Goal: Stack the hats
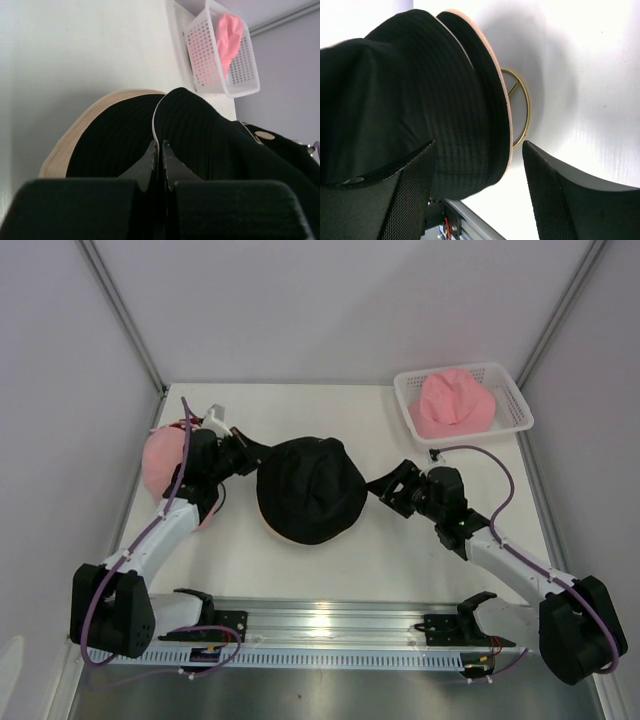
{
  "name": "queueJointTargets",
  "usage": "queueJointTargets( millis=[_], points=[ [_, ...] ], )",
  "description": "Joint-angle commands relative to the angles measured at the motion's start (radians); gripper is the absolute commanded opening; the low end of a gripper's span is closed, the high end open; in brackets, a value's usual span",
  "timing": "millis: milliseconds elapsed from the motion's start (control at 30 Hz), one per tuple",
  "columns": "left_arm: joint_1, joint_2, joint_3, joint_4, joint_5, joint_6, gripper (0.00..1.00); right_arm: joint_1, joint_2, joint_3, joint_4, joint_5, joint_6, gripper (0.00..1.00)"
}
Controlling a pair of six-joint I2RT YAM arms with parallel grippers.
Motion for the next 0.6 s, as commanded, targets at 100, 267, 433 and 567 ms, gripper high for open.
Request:
queueJointTargets(
  millis=[100, 267, 433, 567],
  points=[
    [0.006, -0.082, -0.149, 0.041, -0.113, -0.092, 0.01, 0.014, 0.04, -0.011, 0.109, 0.024, 0.042, 0.7],
    [0.006, -0.149, -0.213, 0.05, -0.111, -0.092, 0.01, 0.02, 0.075, -0.005, 0.163, 0.01, 0.051, 0.67],
    [0.005, -0.24, -0.273, 0.036, -0.12, -0.095, 0.01, 0.028, 0.083, 0.009, 0.188, 0.015, 0.051, 0.54],
    [0.003, -0.272, -0.316, 0.022, -0.134, -0.101, 0.01, 0.036, 0.101, 0.009, 0.218, 0.013, 0.057, 0.47]
  ],
)
